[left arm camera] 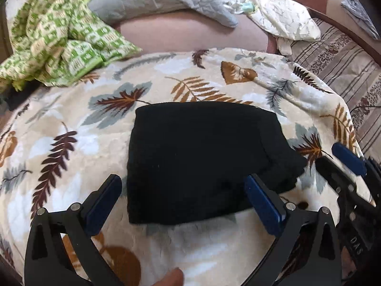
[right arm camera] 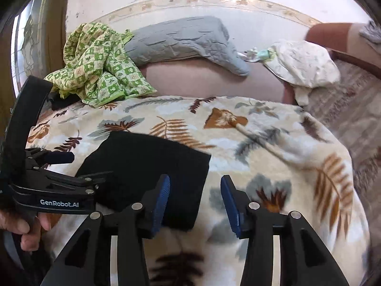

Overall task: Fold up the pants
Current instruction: 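Release the folded pants on the blanket and pull both grippers back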

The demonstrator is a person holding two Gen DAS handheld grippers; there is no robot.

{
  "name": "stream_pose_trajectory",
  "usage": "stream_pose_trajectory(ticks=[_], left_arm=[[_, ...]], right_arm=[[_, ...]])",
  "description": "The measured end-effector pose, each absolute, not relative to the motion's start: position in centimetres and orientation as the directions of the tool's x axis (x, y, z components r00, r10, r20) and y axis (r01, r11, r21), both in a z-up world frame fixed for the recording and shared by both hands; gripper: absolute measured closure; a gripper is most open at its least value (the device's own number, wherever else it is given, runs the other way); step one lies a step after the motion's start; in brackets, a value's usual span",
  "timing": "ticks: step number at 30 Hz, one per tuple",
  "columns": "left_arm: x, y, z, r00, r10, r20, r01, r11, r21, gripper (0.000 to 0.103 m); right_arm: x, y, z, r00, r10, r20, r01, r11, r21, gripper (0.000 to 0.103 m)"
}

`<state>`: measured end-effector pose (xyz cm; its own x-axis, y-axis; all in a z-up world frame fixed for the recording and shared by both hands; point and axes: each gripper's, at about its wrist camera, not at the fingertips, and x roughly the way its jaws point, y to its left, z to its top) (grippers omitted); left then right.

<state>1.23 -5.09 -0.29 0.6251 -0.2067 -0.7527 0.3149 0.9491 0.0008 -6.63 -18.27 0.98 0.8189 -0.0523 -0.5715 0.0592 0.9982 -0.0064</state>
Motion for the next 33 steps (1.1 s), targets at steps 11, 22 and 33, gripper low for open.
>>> stream_pose_trajectory(ticks=[11,22,33], left_arm=[[-0.3,-5.6,-0.3,0.667,-0.147,-0.731,0.307,0.947,0.090,0.000],[-0.6,-5.7,-0.4,0.646,-0.206,-0.735,0.332,0.943,0.027,0.000],[-0.2,-5.3,-0.8,0.634,-0.181,-0.752,0.303,0.953,0.026,0.000]], right_arm=[[-7.5,-17.1,0.7,0.820,-0.041,-0.571,0.031,0.999,-0.027,0.057],[-7.5,-17.3,0.9,0.830,-0.027,-0.557,0.026,1.000,-0.010,0.058],[-7.2,-17.1,0.6,0.818,-0.008,-0.575,0.004,1.000,-0.008,0.058]])
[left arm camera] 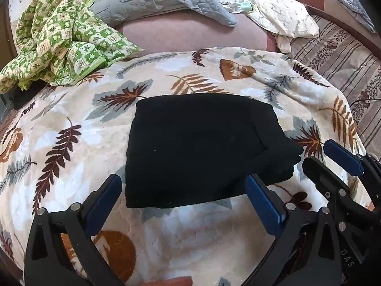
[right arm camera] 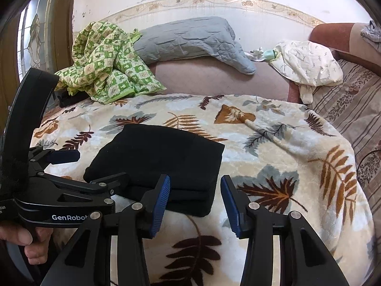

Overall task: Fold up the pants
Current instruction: 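Release the folded pants on the blanket and pull both grippers back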

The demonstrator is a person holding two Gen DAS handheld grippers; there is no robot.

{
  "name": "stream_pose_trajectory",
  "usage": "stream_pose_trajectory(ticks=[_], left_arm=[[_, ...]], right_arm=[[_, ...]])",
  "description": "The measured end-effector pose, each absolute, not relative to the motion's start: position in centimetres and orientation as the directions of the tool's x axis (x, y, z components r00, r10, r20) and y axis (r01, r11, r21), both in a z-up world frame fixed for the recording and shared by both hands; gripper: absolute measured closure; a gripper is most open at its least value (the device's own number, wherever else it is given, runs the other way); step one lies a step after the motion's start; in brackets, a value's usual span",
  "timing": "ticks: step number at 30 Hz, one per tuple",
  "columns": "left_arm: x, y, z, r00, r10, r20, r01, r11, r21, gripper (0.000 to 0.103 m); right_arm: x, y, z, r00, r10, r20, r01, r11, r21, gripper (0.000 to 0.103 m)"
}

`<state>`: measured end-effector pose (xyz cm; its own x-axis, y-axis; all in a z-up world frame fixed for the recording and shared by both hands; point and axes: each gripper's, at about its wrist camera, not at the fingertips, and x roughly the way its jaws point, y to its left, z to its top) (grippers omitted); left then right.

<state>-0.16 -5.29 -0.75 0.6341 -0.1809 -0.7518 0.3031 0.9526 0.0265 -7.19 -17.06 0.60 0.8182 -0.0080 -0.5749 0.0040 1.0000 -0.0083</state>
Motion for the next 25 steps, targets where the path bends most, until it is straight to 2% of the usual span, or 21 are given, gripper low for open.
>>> stream_pose_trajectory(ticks=[25], left_arm=[[0.01,-5.23,-1.55,0.607,-0.193,-0.771,0.314,0.949,0.009,0.000]], right_arm=[[-6.87,-17.05,0.02,0.797,-0.043,-0.602,0.030,0.999,-0.031,0.058]])
